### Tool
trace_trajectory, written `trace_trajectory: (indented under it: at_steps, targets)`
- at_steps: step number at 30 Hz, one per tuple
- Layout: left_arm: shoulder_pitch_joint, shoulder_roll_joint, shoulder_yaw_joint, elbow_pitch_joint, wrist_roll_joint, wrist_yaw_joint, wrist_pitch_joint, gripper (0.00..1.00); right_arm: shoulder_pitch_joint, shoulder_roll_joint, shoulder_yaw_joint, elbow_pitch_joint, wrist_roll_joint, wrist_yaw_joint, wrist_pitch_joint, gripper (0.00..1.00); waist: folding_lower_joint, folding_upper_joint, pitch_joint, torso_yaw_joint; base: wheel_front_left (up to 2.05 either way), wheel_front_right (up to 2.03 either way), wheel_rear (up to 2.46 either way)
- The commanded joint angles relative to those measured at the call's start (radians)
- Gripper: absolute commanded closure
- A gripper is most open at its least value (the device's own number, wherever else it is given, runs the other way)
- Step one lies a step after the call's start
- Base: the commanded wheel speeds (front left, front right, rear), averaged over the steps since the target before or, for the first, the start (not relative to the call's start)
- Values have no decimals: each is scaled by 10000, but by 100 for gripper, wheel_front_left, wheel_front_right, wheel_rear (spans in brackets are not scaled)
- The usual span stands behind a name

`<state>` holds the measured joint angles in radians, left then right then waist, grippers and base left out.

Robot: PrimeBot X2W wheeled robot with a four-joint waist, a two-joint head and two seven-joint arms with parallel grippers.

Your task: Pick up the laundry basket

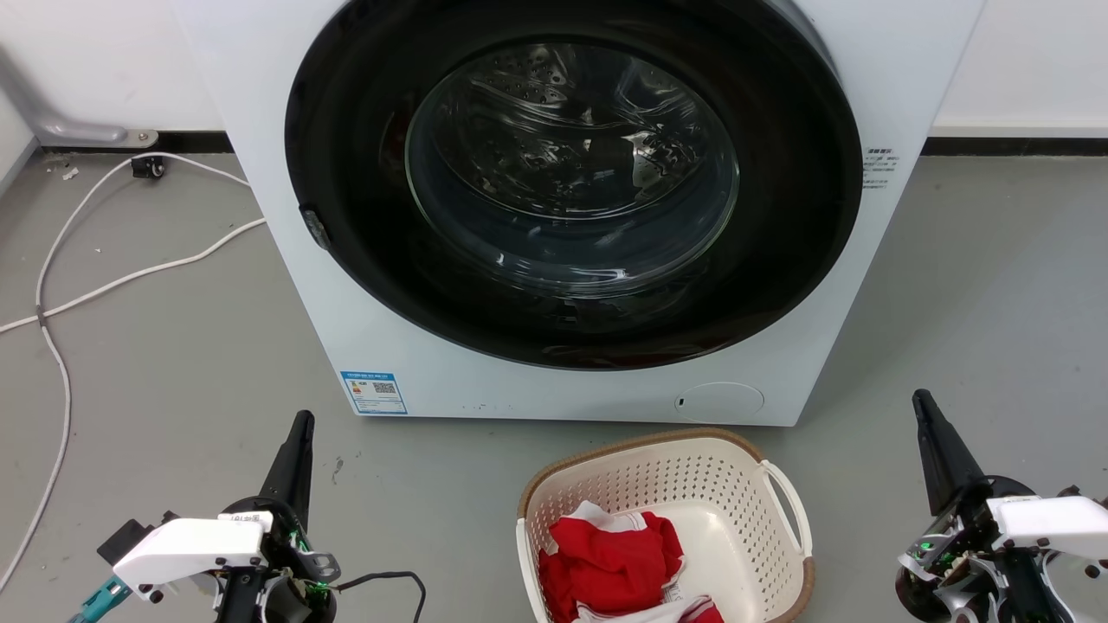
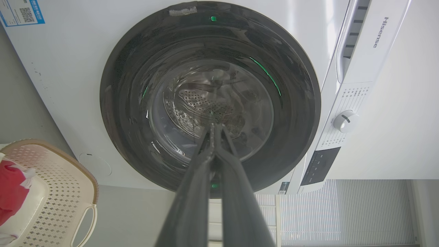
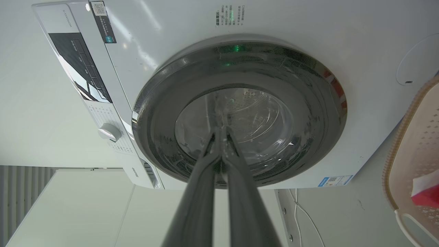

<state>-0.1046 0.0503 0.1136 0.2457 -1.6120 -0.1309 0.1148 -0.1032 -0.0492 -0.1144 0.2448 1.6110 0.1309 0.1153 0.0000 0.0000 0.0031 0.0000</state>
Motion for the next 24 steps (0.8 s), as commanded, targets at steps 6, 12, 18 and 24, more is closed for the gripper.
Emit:
trace_trajectory:
  at_steps: [6,12,18,24]
  targets:
    - [-85,-2,27,0,-21,-29,22,100,-110,-19,3,9,40,-3,11,100,0,0,0,0,0,0,0]
    - [-85,-2,27,0,-21,-29,22,100,-110,-19,2,9,40,-3,11,100,0,0,0,0,0,0,0]
    - [-85,-2,27,0,-21,-29,22,100,-110,-19,2,9,40,-3,10,100,0,0,0,0,0,0,0]
    - [-85,-2,27,0,-21,-29,22,100,-110,-19,3,9,40,-3,10,100,0,0,0,0,0,0,0]
